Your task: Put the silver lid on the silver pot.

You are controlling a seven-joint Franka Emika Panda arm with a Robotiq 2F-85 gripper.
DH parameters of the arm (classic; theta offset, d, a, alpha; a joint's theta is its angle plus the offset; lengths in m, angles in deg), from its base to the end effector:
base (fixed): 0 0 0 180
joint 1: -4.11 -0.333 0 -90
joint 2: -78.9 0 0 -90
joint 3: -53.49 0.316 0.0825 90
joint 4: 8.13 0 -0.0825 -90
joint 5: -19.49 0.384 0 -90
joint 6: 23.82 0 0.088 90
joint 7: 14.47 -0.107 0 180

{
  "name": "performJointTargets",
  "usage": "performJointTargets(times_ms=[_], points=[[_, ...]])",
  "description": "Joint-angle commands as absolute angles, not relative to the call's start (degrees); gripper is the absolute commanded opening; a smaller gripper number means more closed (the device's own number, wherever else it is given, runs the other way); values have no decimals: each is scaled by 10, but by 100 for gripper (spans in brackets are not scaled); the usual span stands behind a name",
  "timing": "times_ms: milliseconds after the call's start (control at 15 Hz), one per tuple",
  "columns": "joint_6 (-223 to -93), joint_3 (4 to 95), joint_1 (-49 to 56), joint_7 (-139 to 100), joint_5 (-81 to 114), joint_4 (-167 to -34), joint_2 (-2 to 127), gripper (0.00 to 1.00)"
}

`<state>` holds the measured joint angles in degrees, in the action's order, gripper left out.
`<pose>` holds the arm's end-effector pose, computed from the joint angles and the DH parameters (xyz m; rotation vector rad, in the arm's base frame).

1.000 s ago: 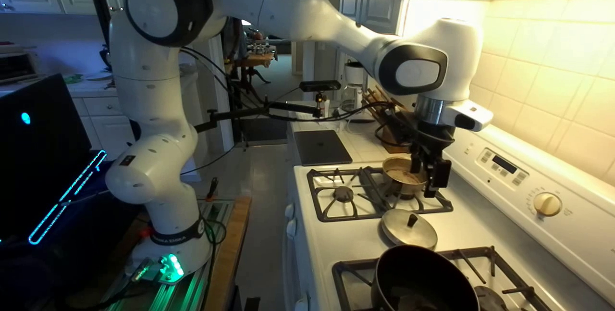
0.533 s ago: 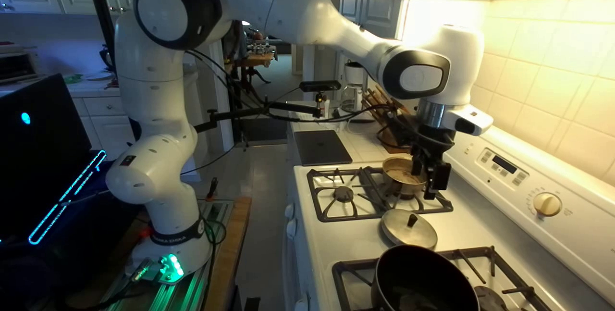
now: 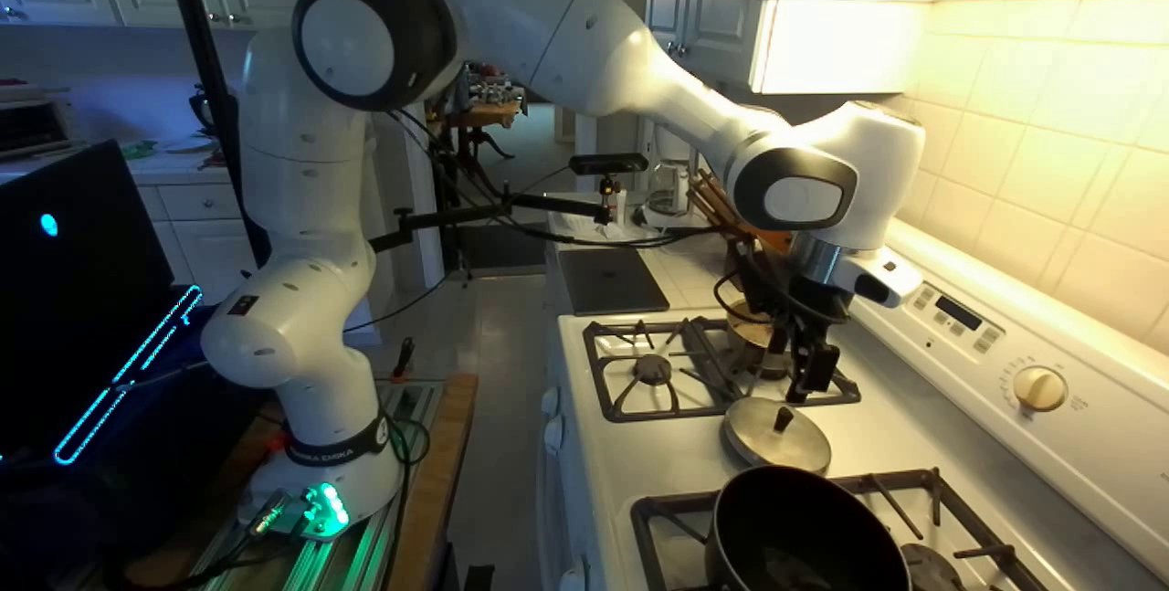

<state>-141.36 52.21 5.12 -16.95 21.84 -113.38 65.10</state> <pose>0.6160 -0.0217 0.3966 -3.1065 0.1588 0.0409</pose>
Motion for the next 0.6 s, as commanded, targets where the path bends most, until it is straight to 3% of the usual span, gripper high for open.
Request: performJointTargets(times_ms=[0, 533], points=[[-1418, 528, 55, -165, 246, -1105, 617, 100], [-1404, 531, 36, -223, 232, -1039, 540, 100]])
